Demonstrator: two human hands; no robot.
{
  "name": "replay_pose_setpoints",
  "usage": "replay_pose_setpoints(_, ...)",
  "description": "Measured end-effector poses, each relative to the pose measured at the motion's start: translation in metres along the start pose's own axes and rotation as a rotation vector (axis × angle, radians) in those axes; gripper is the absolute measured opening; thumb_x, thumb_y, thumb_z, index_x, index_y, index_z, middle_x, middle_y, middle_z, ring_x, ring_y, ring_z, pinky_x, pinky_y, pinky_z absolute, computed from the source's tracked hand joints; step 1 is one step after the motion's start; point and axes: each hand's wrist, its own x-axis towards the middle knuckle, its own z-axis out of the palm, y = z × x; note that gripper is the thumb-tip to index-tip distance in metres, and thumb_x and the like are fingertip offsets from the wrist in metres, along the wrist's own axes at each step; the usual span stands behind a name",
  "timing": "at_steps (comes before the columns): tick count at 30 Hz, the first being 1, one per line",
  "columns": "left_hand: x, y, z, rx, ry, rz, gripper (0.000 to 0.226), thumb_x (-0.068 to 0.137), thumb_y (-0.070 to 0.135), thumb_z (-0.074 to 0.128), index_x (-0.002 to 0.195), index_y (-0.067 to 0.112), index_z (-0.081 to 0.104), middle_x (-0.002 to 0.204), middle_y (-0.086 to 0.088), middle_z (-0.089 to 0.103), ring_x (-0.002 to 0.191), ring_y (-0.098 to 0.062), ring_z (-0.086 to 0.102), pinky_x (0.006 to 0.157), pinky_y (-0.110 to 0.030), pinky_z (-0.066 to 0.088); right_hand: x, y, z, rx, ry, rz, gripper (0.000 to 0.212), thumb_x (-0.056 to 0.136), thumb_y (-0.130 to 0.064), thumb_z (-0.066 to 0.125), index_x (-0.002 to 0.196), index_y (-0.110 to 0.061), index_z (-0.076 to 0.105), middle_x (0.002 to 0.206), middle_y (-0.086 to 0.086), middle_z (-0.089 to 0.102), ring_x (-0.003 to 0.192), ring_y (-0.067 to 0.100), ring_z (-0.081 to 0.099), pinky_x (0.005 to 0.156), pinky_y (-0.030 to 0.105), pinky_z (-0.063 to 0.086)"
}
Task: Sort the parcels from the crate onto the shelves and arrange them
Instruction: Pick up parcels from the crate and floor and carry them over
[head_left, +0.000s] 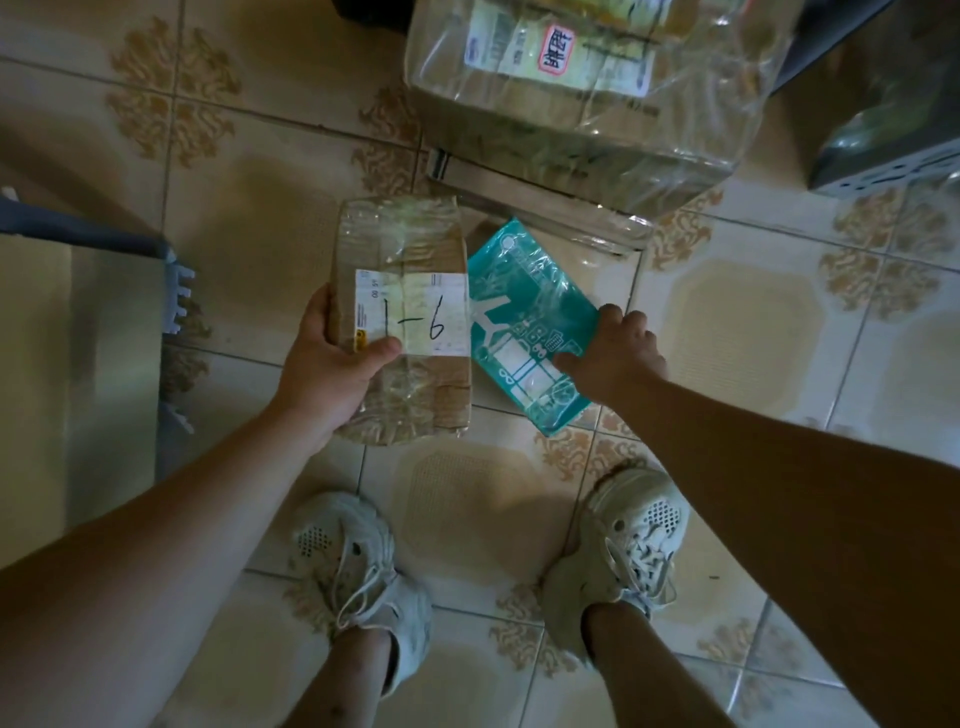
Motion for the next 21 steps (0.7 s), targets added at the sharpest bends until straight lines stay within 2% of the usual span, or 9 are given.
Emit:
replay_pose_setpoints(5,-0.019,-0.021,-0.011,-0.026,0.060,-0.018,0.068,0.079,0.011,0.076,0.136,0.027,0.043,0.106,0.016,0.065,0.088,0.009,0.063,0.074,-0.015,0.051,0.000,0.003,0.006,0.085,-0.037,0.040,0.074,0.085,-0.056,0.067,0.137,-0.016,0.032,0.124,0.009,0.055,0.112,0.031,0.056,0.090,0.043,0.045)
replay_pose_setpoints(9,-0.020,-0.033,-0.007,-0.012,0.025,-0.049,0.071,0.079,0.013,0.076,0.139,0.028,0.040,0.104,0.018,0.064,0.092,0.005,0.060,0.079,-0.020,0.048,0.003,-0.004,0.013,0.139,-0.098,0.018,0.097,0.081,-0.060,0.068,0.151,-0.029,0.008,0.125,0.006,0.059,0.113,0.035,0.058,0.097,0.048,0.045)
replay_pose_setpoints(10,-0.017,-0.033,-0.004,-0.015,0.020,-0.054,0.069,0.080,0.014,0.076,0.138,0.028,0.041,0.104,0.018,0.065,0.093,0.004,0.060,0.080,-0.021,0.048,0.005,-0.006,0.016,0.185,-0.108,0.013,0.098,0.081,-0.060,0.068,0.152,-0.032,0.008,0.123,0.005,0.059,0.114,0.035,0.057,0.099,0.049,0.045)
replay_pose_setpoints(12,-0.011,-0.032,0.005,-0.024,0.017,-0.051,0.067,0.080,0.017,0.076,0.137,0.025,0.042,0.106,0.017,0.065,0.095,0.004,0.061,0.081,-0.021,0.049,0.009,-0.010,0.019,0.369,-0.105,0.018,0.087,0.078,-0.060,0.070,0.147,-0.033,0.023,0.120,0.001,0.060,0.112,0.032,0.057,0.097,0.049,0.048)
replay_pose_setpoints(14,-0.003,-0.031,0.011,-0.029,0.020,-0.040,0.068,0.080,0.019,0.076,0.138,0.023,0.042,0.105,0.019,0.065,0.092,0.007,0.061,0.077,-0.016,0.049,0.011,-0.011,0.019,0.646,-0.112,0.071,0.075,0.079,-0.058,0.073,0.136,-0.026,0.037,0.109,-0.002,0.062,0.101,0.024,0.062,0.089,0.042,0.053)
replay_pose_setpoints(15,0.000,-0.029,0.013,-0.021,0.019,-0.035,0.068,0.081,0.019,0.076,0.139,0.024,0.041,0.103,0.020,0.064,0.090,0.008,0.060,0.075,-0.014,0.047,0.010,-0.011,0.019,0.784,-0.135,0.109,0.070,0.081,-0.053,0.075,0.132,-0.022,0.038,0.104,-0.004,0.061,0.093,0.018,0.064,0.082,0.037,0.054)
replay_pose_setpoints(17,0.005,-0.026,0.014,0.016,0.002,-0.036,0.070,0.082,0.023,0.076,0.141,0.026,0.039,0.102,0.022,0.062,0.088,0.006,0.059,0.073,-0.016,0.046,0.008,-0.010,0.020,0.999,-0.160,0.175,0.068,0.083,-0.044,0.077,0.131,-0.018,0.037,0.110,0.001,0.062,0.086,0.013,0.064,0.076,0.033,0.053)
replay_pose_setpoints(21,0.010,-0.025,0.006,0.059,-0.011,-0.042,0.075,0.080,0.025,0.077,0.143,0.028,0.036,0.111,0.013,0.065,0.099,-0.012,0.065,0.082,-0.030,0.051,0.007,-0.006,0.027,1.180,-0.154,0.212,0.091,0.080,-0.039,0.081,0.152,-0.022,0.027,0.134,0.005,0.055,0.111,0.023,0.062,0.092,0.037,0.051)
